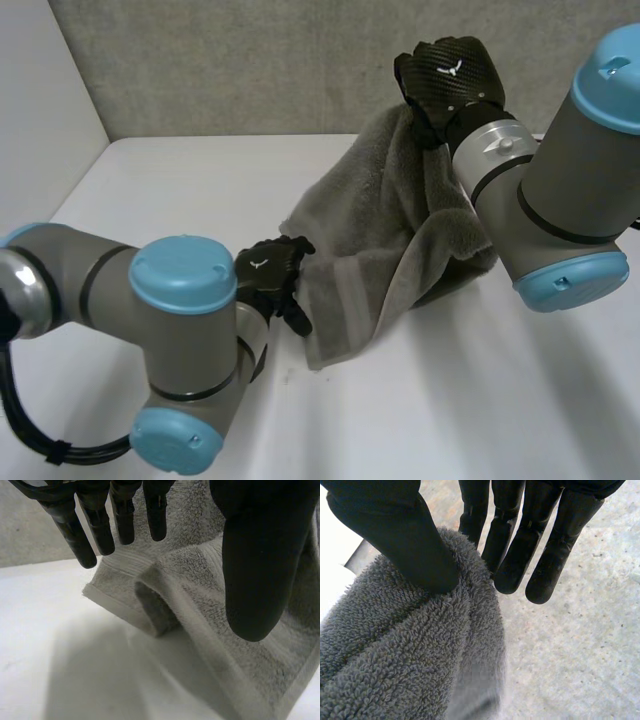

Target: Fold the towel.

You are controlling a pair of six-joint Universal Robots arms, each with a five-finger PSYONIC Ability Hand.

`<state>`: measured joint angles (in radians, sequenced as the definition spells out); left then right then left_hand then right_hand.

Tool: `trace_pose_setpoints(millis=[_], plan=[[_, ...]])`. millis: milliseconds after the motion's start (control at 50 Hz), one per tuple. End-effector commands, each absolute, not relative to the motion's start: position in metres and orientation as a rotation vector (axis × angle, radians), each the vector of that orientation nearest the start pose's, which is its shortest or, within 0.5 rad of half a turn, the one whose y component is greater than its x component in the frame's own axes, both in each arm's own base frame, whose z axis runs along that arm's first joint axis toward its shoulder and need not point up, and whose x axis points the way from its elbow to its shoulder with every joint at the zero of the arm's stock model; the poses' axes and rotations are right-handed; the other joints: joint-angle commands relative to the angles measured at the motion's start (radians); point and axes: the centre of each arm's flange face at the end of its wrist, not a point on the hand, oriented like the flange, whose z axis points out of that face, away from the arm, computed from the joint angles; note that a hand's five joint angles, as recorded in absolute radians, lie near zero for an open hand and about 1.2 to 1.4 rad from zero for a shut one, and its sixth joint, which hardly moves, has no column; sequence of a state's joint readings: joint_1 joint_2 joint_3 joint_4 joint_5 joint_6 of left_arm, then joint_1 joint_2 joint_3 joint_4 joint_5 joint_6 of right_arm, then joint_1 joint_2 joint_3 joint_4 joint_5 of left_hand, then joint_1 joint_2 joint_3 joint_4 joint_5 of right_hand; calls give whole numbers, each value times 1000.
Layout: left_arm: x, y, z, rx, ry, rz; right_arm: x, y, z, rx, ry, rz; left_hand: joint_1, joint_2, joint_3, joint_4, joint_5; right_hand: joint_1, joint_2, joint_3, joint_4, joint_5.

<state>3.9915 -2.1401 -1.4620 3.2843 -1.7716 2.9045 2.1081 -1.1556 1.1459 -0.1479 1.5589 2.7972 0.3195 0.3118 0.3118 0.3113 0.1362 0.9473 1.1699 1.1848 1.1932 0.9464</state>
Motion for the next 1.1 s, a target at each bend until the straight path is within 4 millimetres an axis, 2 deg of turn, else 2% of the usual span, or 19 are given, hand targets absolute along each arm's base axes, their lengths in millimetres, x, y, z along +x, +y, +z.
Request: trace_pose_setpoints(millis=[20, 120, 260, 420, 520, 800, 860, 900, 920, 960, 1020, 1040, 1100], plan=[[-355, -210, 148, 518, 2976, -2017, 332, -279, 300, -849, 1766, -2209, 41, 48, 49, 49, 50, 449, 226, 211, 203, 275], [-367, -200, 151, 560, 3094, -2030, 335, -274, 300, -837, 1766, -2197, 44, 51, 51, 52, 52, 449, 226, 211, 203, 275], [-377, -192, 150, 500, 3250, -2003, 335, -273, 300, -825, 1778, -2198, 47, 54, 54, 55, 55, 449, 226, 211, 203, 275], [-386, -200, 138, 482, 3257, -1999, 332, -265, 302, -800, 1776, -2175, 55, 63, 63, 64, 64, 449, 226, 211, 203, 275], [-395, -215, 128, 436, 3215, -2086, 331, -256, 309, -770, 1754, -2158, 126, 133, 134, 134, 135, 449, 226, 211, 203, 275], [-404, -211, 127, 435, 3239, -2129, 325, -242, 323, -752, 1719, -2170, 235, 242, 242, 243, 243, 449, 226, 211, 203, 275], [-406, -213, 124, 429, 3225, -2158, 324, -239, 324, -741, 1714, -2159, 331, 339, 339, 340, 340, 449, 226, 211, 203, 275], [-408, -217, 118, 412, 3204, -2185, 323, -237, 326, -730, 1708, -2156, 559, 567, 567, 567, 568, 449, 226, 211, 203, 275], [-408, -217, 118, 412, 3204, -2185, 322, -235, 329, -720, 1702, -2156, 560, 568, 568, 569, 569, 449, 226, 211, 203, 275], [-406, -219, 112, 384, 3189, -2178, 321, -235, 330, -713, 1700, -2154, 818, 825, 826, 826, 827, 449, 226, 211, 203, 275], [-405, -219, 111, 369, 3178, -2178, 320, -234, 333, -706, 1692, -2157, 930, 938, 938, 939, 939, 449, 226, 211, 203, 275], [-404, -220, 110, 357, 3175, -2167, 320, -234, 333, -704, 1691, -2159, 1075, 1083, 1083, 1084, 1084, 449, 226, 211, 203, 275], [-401, -219, 112, 356, 3166, -2160, 318, -237, 335, -700, 1689, -2171, 1077, 1084, 1085, 1085, 1086, 449, 226, 211, 203, 275]])
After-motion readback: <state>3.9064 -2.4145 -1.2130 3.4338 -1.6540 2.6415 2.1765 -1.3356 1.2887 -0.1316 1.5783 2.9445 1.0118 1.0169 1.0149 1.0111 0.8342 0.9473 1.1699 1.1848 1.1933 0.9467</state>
